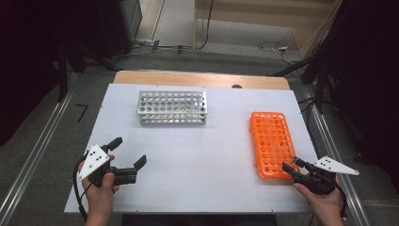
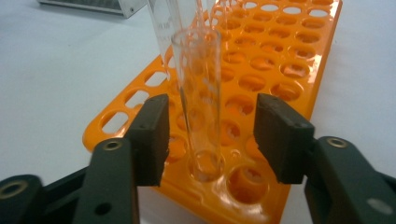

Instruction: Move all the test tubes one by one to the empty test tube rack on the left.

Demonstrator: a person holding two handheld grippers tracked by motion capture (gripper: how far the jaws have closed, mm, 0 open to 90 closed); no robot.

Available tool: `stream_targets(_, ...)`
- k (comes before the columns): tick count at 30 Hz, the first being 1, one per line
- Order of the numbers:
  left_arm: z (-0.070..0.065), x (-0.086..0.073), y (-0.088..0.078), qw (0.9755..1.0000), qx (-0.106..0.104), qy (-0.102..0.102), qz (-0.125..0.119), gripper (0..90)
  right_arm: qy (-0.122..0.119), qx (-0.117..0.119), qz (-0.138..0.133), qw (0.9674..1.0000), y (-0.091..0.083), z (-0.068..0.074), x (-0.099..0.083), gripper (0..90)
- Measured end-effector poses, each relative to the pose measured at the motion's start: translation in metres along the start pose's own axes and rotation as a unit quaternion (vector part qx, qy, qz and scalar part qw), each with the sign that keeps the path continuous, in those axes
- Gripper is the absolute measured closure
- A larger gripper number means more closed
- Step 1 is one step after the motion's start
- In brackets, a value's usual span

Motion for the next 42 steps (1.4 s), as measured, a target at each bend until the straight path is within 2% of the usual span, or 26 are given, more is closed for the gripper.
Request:
stream_targets(5, -0.003, 0.000, 0.001, 1.0000, -0.001, 0.002, 0.000, 0.0, -0.003, 0.001, 0.003, 1.0000, 0.000, -0.001, -0.003, 59.9)
stream_targets(6, -0.003, 0.000, 0.001, 1.0000, -0.001, 0.002, 0.000, 0.0, -0.003, 0.001, 0.003, 1.0000, 0.000, -0.001, -0.003, 59.9)
stream_targets(10, -0.003, 0.000, 0.001, 1.0000, -0.001, 0.001, 0.001, 0.0, -0.020, 0.016, 0.003, 0.9997, 0.001, 0.000, -0.005, 72.8)
stream_targets(15, -0.003, -0.001, 0.002, 1.0000, -0.003, 0.002, 0.004, 0.0, -0.021, 0.015, 0.006, 0.9997, 0.001, 0.000, -0.003, 73.6)
stream_targets(21, -0.006, -0.001, 0.003, 0.9999, -0.010, 0.003, 0.004, 0.0, 0.003, 0.012, -0.007, 0.9999, -0.009, -0.001, 0.008, 73.6)
stream_targets(26, -0.010, 0.001, 0.003, 0.9998, -0.019, 0.008, 0.003, 0.0, -0.005, -0.007, -0.016, 0.9998, -0.019, 0.004, 0.020, 73.7)
stream_targets(31, -0.017, 0.002, 0.007, 0.9992, -0.038, 0.007, 0.008, 0.0, -0.007, -0.011, -0.026, 0.9996, -0.029, 0.011, 0.032, 73.8)
stream_targets(37, -0.023, 0.005, 0.009, 0.9986, -0.052, 0.004, 0.011, 0.0, -0.019, 0.007, -0.032, 0.9993, -0.030, 0.028, 0.043, 73.8)
stream_targets(42, -0.029, 0.008, 0.012, 0.9983, -0.057, 0.004, 0.011, 0.0, -0.038, 0.029, -0.032, 0.9984, -0.022, 0.046, 0.052, 73.8)
Point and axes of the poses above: each handheld gripper's, and its own axes: y roughly forward along the jaws, x roughly out of its top, z roughly to its left, the point moved 4 cm from there along y, roughly forward along the jaws, and after that the axes turned 3 degrees about -y, right-handed, at the moved point
